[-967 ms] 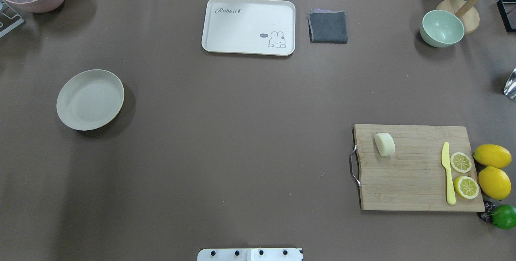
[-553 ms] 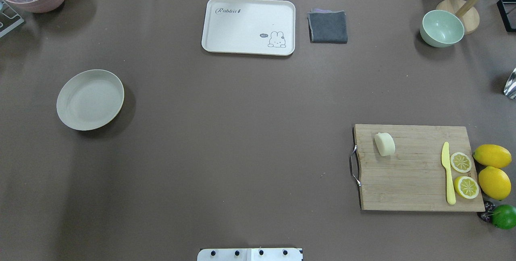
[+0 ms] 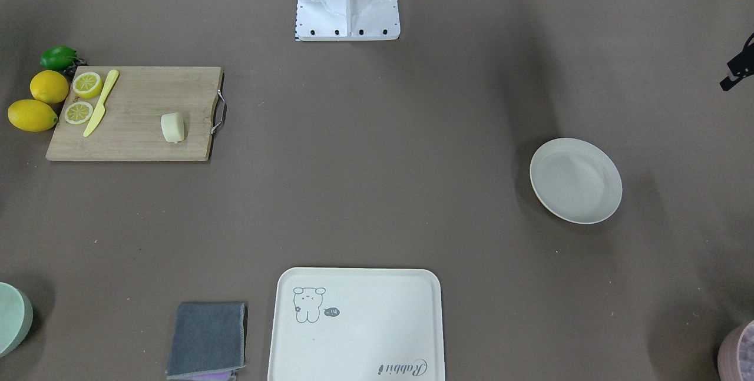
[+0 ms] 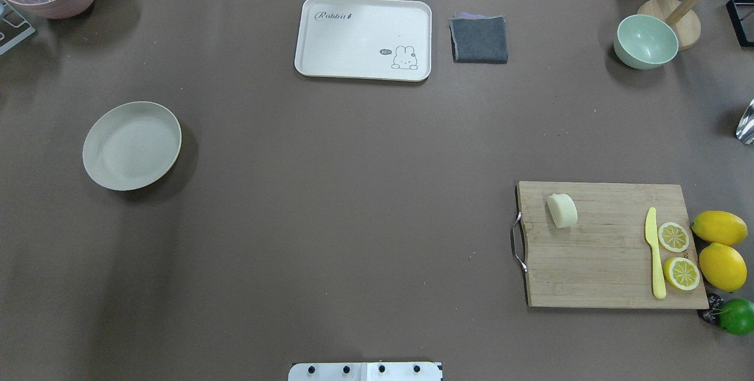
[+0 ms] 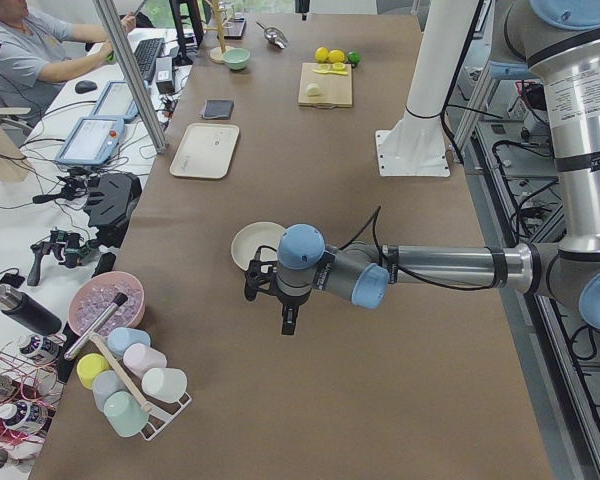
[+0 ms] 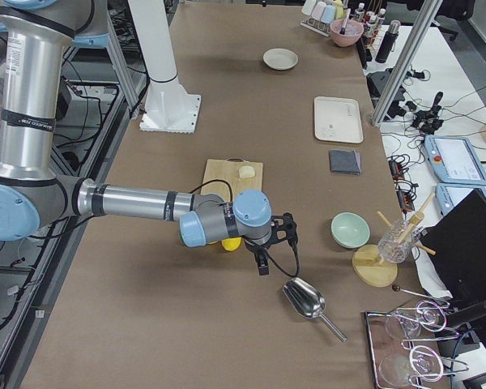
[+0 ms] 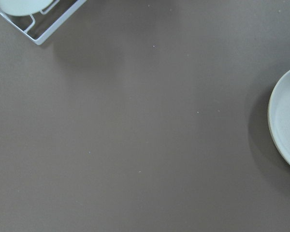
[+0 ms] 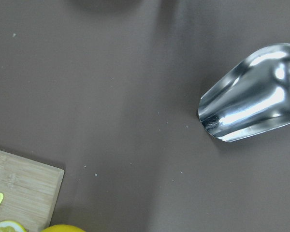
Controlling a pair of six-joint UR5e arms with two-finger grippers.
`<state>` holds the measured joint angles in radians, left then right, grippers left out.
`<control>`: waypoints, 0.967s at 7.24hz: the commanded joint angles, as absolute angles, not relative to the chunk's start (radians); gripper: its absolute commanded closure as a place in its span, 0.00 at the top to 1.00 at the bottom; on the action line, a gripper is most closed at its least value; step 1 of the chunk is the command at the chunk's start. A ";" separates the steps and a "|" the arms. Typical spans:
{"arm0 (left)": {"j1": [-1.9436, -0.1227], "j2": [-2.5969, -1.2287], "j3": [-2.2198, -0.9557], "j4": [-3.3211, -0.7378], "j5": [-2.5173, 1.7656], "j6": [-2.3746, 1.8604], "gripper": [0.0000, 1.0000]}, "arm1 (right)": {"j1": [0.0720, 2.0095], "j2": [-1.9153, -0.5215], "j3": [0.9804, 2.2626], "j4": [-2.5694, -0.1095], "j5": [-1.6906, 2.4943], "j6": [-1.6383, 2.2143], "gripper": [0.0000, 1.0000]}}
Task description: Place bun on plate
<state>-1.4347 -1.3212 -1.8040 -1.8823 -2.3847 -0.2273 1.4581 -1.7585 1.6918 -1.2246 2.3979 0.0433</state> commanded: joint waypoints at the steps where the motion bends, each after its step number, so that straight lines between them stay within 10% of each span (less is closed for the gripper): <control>1: -1.488 -1.309 -1.842 -1.786 -2.379 -0.127 0.98 | 1.411 -1.729 1.709 -1.274 2.410 0.037 1.00; 7: -1.497 -1.262 -1.842 -1.790 -2.375 -0.124 0.98 | 1.534 -1.604 1.760 -1.758 2.293 -0.333 1.00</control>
